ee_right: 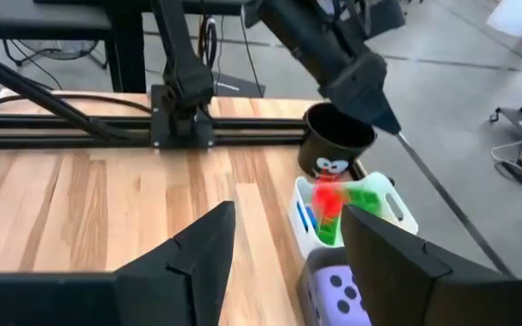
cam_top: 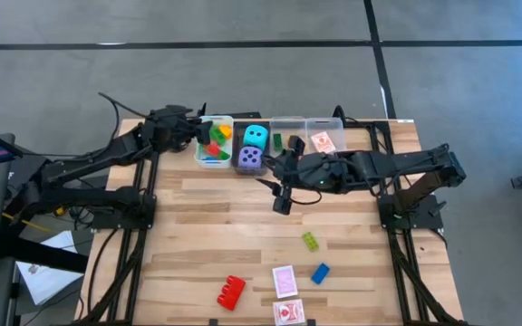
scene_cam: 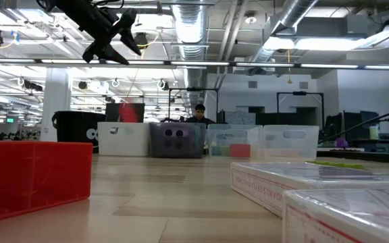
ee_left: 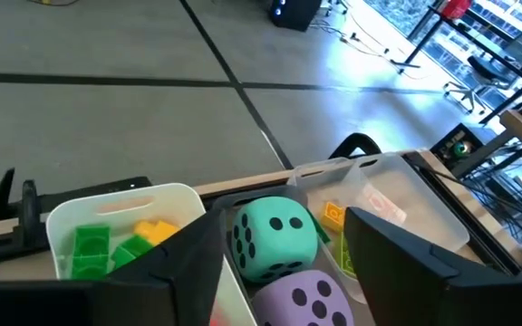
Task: Pick & Place Toys
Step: Put the big red 3-stud game piece into the white bin
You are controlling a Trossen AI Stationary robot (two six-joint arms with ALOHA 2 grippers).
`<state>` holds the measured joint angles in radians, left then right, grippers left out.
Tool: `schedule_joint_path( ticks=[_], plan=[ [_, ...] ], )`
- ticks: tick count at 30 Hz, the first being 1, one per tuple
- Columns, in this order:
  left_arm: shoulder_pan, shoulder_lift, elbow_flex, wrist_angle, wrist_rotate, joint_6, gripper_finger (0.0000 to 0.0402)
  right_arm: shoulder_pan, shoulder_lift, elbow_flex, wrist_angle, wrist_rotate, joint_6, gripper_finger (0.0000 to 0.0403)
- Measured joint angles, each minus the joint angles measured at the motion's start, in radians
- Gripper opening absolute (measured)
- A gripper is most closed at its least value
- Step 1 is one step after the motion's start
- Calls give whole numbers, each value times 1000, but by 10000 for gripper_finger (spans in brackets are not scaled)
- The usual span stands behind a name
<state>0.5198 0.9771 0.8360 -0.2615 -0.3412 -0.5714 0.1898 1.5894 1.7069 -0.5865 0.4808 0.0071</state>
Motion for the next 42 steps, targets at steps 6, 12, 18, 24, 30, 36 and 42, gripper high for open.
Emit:
schedule_joint_path(
  ticks=[6,12,18,24,30,36,42],
  plan=[
    [0,0,0,0,0,0,261,1,0,0,-69,0,84,198],
    [-14,0,0,-1,68,-24,276,20,0,0,-211,-4,197,198],
    [-74,0,0,15,350,-70,277,68,1,-27,-305,-8,401,198],
    [-246,0,0,127,462,-73,277,165,2,-57,-347,-8,645,198],
    [-480,2,0,264,452,-118,277,261,3,-114,-364,41,814,198],
    [-778,56,8,357,147,-172,277,312,3,-124,-423,57,818,198],
    [-1015,231,129,347,-251,-173,277,333,-2,-124,-483,59,684,198]
  ],
)
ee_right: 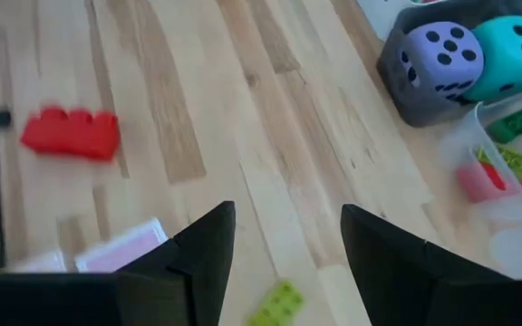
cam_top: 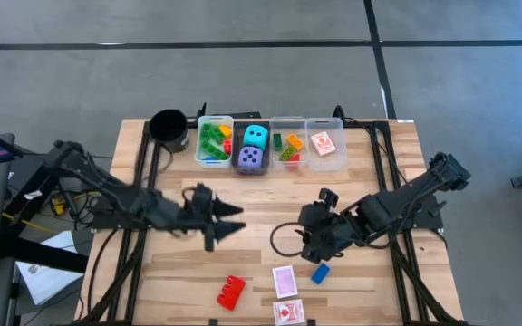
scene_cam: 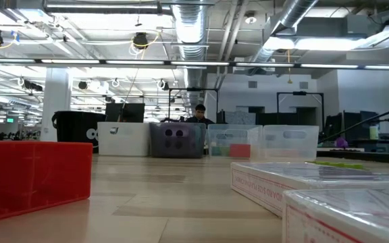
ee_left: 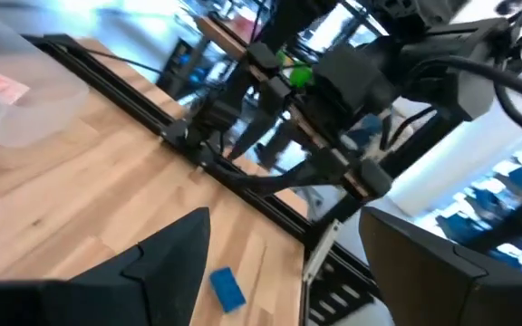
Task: Pick & Place Toys
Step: Put the big red 3-stud game piece into the white bin
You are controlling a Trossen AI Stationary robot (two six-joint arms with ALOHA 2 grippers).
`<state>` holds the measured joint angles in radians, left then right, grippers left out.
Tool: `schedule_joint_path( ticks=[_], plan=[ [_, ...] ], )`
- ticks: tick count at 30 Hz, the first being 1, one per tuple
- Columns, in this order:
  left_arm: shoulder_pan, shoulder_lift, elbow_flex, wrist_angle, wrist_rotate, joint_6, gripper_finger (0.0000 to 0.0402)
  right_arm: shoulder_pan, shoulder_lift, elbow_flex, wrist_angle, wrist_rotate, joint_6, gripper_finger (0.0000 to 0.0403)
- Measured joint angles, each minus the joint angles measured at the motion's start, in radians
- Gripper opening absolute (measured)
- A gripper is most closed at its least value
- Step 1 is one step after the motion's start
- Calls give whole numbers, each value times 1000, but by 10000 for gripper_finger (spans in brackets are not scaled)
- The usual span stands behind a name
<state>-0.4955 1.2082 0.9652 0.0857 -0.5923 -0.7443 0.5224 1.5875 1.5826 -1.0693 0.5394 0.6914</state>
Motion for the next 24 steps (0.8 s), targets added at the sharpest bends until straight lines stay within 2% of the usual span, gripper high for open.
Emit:
schedule_joint_path(
  ticks=[3,5,11,14,16,21,24],
  plan=[
    [-73,126,110,-10,-106,-1,277,15,0,0,-26,-15,-70,198],
    [-110,211,197,-54,-136,-1,277,26,0,0,-34,-15,-118,198],
    [-168,458,500,-294,-129,-122,277,49,0,0,-30,-17,-213,198],
    [-184,536,619,-449,-56,-253,277,62,0,0,-27,-17,-229,198],
    [-190,568,669,-543,31,-344,277,69,0,0,-25,-22,-223,198],
    [-206,589,686,-749,278,-576,277,82,0,0,1,-22,-173,198],
    [-220,589,676,-850,347,-690,277,81,0,0,23,-21,-115,198]
  ],
)
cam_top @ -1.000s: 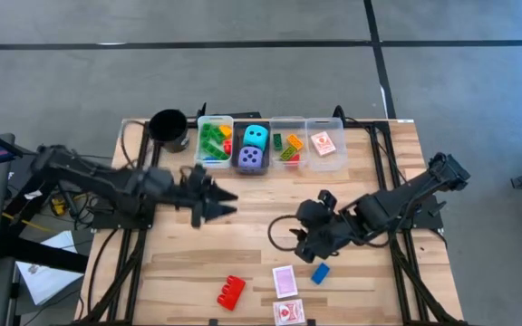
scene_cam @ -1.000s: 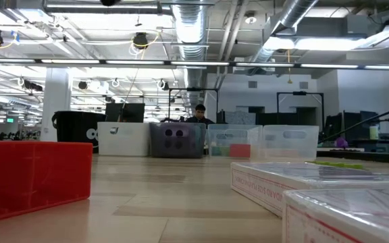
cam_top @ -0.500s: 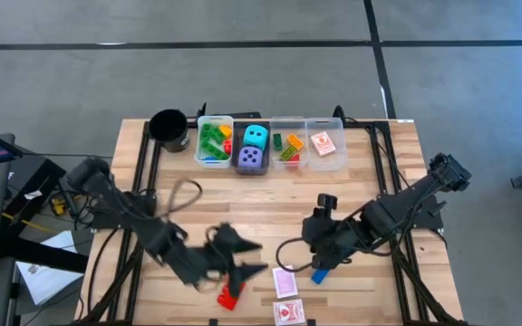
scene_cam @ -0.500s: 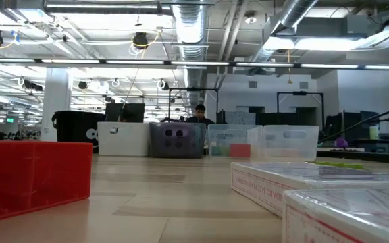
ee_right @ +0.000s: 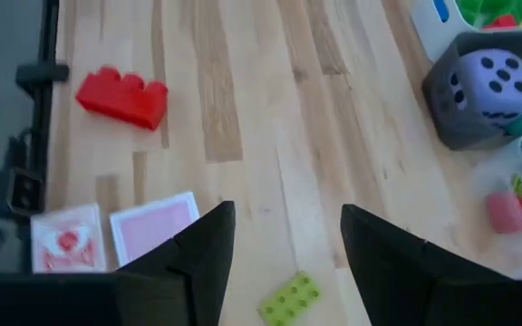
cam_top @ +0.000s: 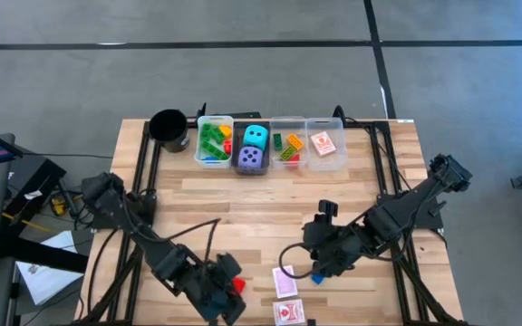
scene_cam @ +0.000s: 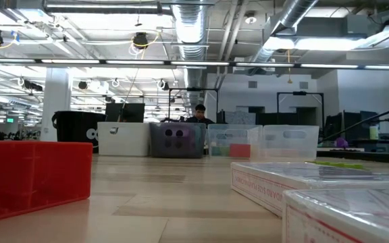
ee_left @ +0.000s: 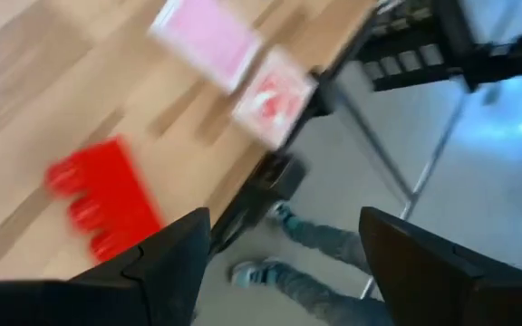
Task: Pick & Place Toys
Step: Put the big red 3-stud game piece into the white bin
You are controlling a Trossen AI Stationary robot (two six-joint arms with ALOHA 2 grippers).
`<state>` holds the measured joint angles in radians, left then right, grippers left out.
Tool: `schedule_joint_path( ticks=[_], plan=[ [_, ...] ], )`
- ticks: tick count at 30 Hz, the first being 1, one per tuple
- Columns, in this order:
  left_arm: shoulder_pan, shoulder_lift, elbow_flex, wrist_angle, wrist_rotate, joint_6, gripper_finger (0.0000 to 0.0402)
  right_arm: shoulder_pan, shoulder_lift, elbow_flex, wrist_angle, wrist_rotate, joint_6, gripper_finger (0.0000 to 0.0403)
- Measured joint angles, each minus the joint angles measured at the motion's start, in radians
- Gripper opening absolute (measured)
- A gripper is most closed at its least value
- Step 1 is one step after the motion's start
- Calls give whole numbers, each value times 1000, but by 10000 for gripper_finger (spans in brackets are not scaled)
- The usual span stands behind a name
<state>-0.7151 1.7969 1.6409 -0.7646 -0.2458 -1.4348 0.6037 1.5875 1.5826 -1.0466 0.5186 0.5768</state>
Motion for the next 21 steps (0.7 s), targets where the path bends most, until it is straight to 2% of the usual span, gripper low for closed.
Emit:
schedule_joint_path(
  ticks=[6,13,21],
  plan=[
    [-28,0,-49,-33,3,-115,277,0,0,0,51,0,52,198],
    [-24,47,-102,-28,96,-144,277,-3,0,0,54,1,78,198],
    [2,133,-108,-34,115,-149,277,-6,0,0,53,2,71,198]
  ],
)
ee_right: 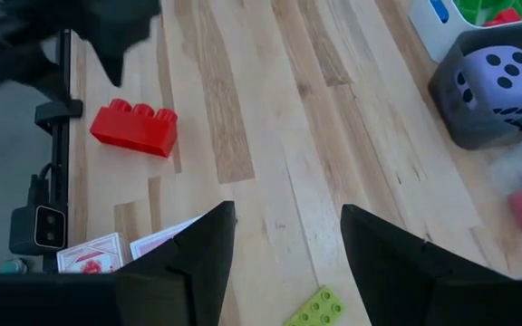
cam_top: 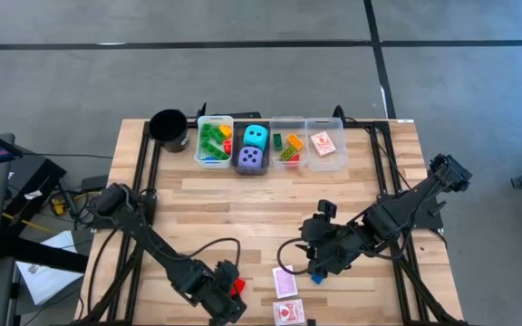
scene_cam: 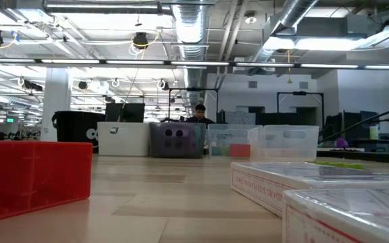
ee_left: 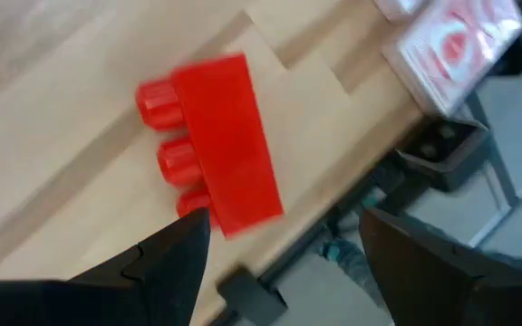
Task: Pick & Place Toys
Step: Put the big red 3-stud game piece into the white bin
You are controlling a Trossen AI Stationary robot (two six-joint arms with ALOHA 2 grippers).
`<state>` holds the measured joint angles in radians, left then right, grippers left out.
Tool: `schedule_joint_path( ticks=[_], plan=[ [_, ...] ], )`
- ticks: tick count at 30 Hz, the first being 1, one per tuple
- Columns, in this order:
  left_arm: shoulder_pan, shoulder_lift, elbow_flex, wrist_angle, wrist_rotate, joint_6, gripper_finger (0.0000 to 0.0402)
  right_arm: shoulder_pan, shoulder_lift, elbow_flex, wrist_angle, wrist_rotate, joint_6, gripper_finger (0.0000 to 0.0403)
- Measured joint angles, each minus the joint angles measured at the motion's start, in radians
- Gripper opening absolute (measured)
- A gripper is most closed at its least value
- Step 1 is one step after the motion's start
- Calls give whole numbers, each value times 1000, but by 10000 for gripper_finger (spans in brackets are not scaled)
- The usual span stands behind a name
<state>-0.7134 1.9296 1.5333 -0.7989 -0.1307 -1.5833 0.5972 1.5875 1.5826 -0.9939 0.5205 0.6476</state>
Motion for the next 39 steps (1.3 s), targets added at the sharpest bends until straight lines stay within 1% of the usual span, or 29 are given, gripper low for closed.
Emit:
schedule_joint_path(
  ticks=[4,10,16,22,28,31,33,37,39],
  plan=[
    [22,37,0,-8,1,0,277,-4,0,0,0,0,0,198],
    [48,91,0,-14,60,7,277,-4,0,0,0,0,-2,198],
    [47,105,0,-13,76,25,285,-4,0,0,-20,0,-3,198],
    [47,105,0,-12,75,7,314,-4,0,0,-26,0,-3,198],
    [48,105,-1,-6,78,-43,365,-2,0,0,-26,0,-3,198],
    [47,105,-28,17,85,-89,390,-2,0,0,-26,0,-3,198],
    [47,105,-50,51,98,-115,397,-2,0,0,-26,0,-3,198],
    [47,105,-114,156,157,-175,391,-2,0,0,-26,0,-3,198],
    [47,105,-140,223,168,-198,389,-2,0,0,-26,0,-3,198]
  ],
)
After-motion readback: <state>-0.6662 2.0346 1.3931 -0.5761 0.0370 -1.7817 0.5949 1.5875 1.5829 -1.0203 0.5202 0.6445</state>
